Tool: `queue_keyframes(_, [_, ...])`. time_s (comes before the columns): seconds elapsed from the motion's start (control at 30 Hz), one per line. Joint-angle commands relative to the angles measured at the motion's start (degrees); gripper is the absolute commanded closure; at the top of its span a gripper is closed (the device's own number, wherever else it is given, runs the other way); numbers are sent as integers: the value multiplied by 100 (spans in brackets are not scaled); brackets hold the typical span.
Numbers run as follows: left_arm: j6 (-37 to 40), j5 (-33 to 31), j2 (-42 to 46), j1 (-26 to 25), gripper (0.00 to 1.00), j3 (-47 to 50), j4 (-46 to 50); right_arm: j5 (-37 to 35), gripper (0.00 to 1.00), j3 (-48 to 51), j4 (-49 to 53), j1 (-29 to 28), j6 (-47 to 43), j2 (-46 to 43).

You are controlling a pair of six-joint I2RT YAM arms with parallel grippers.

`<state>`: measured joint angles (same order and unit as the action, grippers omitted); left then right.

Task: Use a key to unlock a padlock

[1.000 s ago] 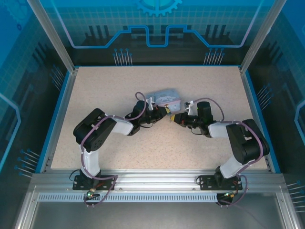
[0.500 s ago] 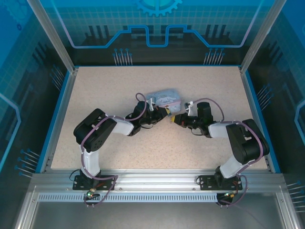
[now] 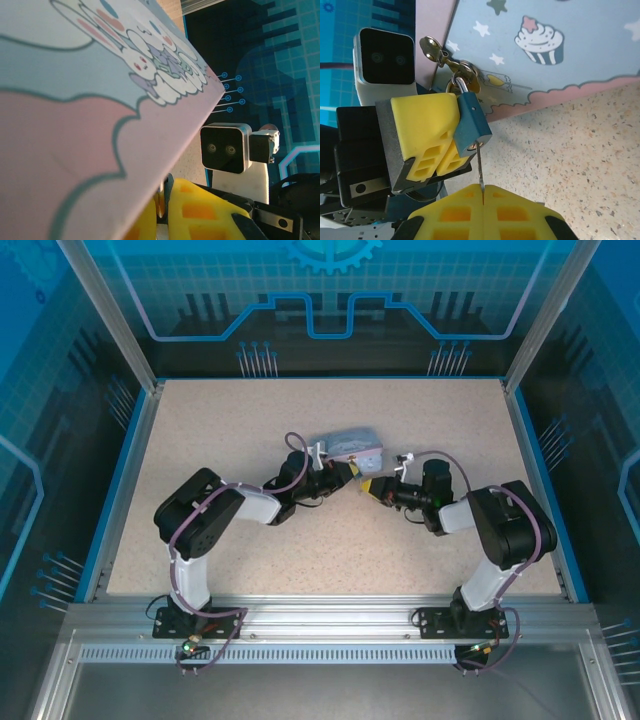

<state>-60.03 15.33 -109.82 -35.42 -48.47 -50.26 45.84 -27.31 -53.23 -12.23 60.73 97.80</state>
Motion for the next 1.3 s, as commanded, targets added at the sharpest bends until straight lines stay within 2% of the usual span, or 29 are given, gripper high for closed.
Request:
queue_keyframes(0.0, [113,622,134,-161,100,216,-386,86,100,-159,-672,79,195,-55])
queue_keyframes(0.2, [48,655,72,-159,100,230,-560,170,100,-152,-815,207,336,48])
queue_keyframes(0.37, [132,677,145,-162,100,233,-366,208,100,-205,-196,351,-125,-81])
queue_keyframes(0.6, [131,733,76,-151,100,277,-391,390,100,-248,-32,502,-279,-80])
queue_keyframes(0.9, [132,590,-55,-153,100,182,-578,347,100,-23,-550,354,133,209])
queue_keyframes(1.07, [-32,189,-59,-122,100,187,-632,141,100,194,-260,335,-100,82])
queue_keyframes(1.27, [-153,-540,50,-116,100,213,-588,-83,100,362,-551,346,119,-38])
